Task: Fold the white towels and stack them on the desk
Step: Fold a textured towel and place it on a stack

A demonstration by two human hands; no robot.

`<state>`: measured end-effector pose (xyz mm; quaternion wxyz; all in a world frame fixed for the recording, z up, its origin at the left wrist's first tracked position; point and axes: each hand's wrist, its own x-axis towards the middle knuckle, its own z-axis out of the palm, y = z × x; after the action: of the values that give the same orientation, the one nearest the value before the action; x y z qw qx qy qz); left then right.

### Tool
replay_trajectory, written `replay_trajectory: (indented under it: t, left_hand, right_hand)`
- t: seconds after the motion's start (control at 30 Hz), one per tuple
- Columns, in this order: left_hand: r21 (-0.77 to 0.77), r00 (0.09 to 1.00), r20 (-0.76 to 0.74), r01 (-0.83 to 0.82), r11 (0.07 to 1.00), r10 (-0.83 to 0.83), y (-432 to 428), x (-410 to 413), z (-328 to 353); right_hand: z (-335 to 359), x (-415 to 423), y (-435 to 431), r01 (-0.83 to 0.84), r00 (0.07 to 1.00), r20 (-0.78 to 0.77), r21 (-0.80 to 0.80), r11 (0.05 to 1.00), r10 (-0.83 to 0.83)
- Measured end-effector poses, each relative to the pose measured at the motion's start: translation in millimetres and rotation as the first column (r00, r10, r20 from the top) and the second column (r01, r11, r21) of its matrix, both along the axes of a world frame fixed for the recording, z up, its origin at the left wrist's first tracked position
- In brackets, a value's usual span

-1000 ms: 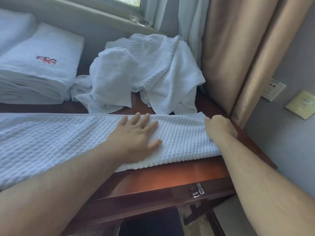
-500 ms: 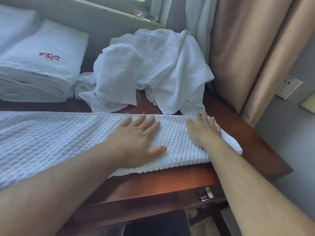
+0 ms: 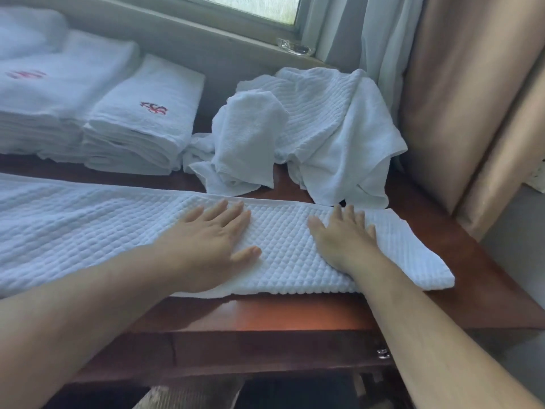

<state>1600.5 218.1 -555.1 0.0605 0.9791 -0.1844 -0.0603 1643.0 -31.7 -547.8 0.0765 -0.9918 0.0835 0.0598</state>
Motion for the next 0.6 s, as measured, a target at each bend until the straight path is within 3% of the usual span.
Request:
replay_trajectory:
  t: [0.2,0.4,0.47,0.6]
  left_hand:
    - [0.016,0.966,-0.036,-0.256,0.967,0.256,87,-21,5]
    - [-0.013,0.861,-0.003,-0.508,0.861,0.508,188,-63,-4]
    - [-0.023,0.791,0.016,-0.611,0.791,0.612,221,-72,-8]
    - [-0.009,0.544,0.04,-0.839,0.544,0.838,273,-83,-9]
  right_hand:
    - [2,-21,126,-0.336,0.941,-0.002,0.066,0.939,0.337]
    - [-2,-38,239,-0.599,0.797,-0.018,0.097,0.795,0.603]
    - [-3,-44,273,-0.677,0.732,-0.012,0.104,0.729,0.681]
    - [-7,-48,314,-0.793,0.608,0.008,0.053,0.607,0.794]
